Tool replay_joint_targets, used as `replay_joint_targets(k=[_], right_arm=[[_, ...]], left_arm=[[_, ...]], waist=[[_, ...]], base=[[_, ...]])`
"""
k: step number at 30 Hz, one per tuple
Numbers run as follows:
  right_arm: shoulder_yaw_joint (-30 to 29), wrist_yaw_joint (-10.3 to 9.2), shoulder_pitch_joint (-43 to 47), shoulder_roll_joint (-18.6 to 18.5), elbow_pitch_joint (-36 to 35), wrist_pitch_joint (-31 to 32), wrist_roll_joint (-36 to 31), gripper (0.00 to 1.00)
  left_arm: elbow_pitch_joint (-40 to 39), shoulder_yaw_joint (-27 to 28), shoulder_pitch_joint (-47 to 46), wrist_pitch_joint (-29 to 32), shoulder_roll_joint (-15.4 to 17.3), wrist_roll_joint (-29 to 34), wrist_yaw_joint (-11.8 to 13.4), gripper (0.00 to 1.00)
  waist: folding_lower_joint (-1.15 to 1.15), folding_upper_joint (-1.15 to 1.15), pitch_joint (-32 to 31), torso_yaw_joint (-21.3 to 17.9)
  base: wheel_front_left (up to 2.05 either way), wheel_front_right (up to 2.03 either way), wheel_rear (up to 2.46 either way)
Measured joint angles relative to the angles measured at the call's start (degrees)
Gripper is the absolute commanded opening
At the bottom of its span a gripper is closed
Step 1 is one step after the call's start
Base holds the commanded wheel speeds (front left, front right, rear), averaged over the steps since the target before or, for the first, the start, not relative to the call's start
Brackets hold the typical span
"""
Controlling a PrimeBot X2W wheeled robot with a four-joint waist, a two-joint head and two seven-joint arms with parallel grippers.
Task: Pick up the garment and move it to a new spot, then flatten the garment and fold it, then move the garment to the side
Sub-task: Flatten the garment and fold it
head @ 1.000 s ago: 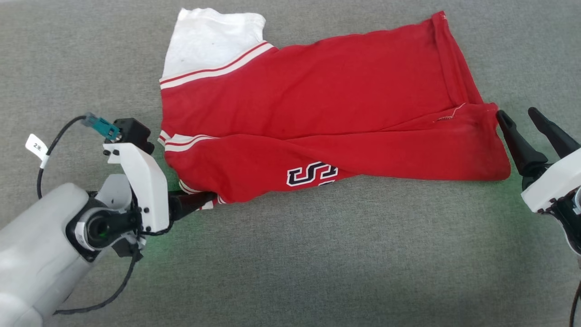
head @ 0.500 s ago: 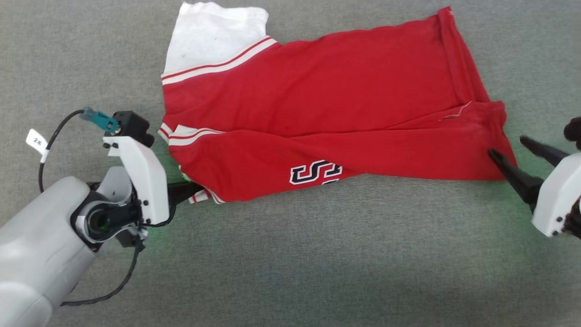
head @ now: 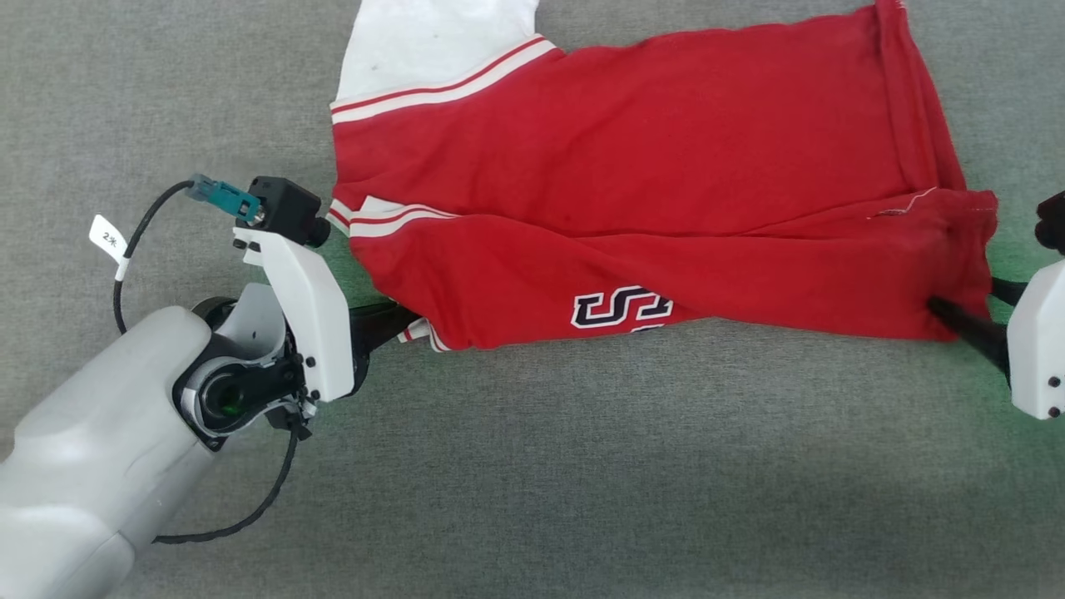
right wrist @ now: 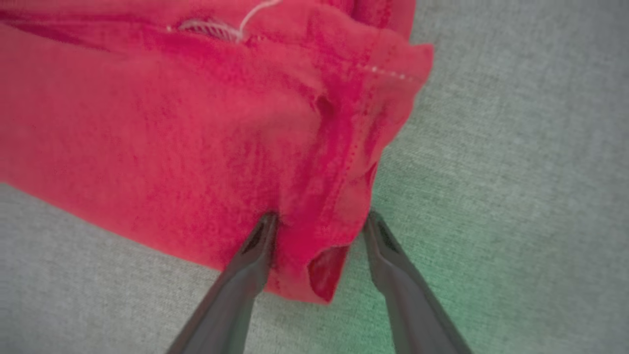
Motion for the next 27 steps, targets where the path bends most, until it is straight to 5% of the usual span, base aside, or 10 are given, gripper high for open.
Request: replay_joint_targets(k=[11, 21, 26, 27], right_arm=[[-2.12, 0.02, 5.11, -0.98, -0.96, -3.93, 1.46, 0.00], [-5.00, 0.01, 12.79, -2.50, -5.61, -3.85, 1.86, 0.00], [-7.44, 0.01, 16.27, -2.18, -8.15, -3.36, 1.77, 0.00], [-8.09, 0.01, 16.80, -1.72, -8.56, -3.49, 1.68, 0.08]], left_arm=[[-5.79, -0.33, 6.48, -4.12, 3.19, 0.33, -0.51, 0.00], [-17.71, -1.00, 13.23, -5.43, 10.87, 0.04, 3.26, 0.00], [-21.06, -1.14, 14.98, -6.73, 11.33, 0.33, 4.89, 0.00], [-21.28, -1.04, 15.22, -7.19, 11.29, 0.33, 5.21, 0.00]], waist=[[0.00, 0.00, -3.26, 0.76], [0.00, 0.00, -5.72, 1.30], [0.00, 0.00, -5.77, 1.53], [0.00, 0.00, -5.80, 1.51]], base=[[0.00, 0.00, 0.00], [0.00, 0.00, 0.00], [0.00, 0.00, 0.00], [0.00, 0.00, 0.00]])
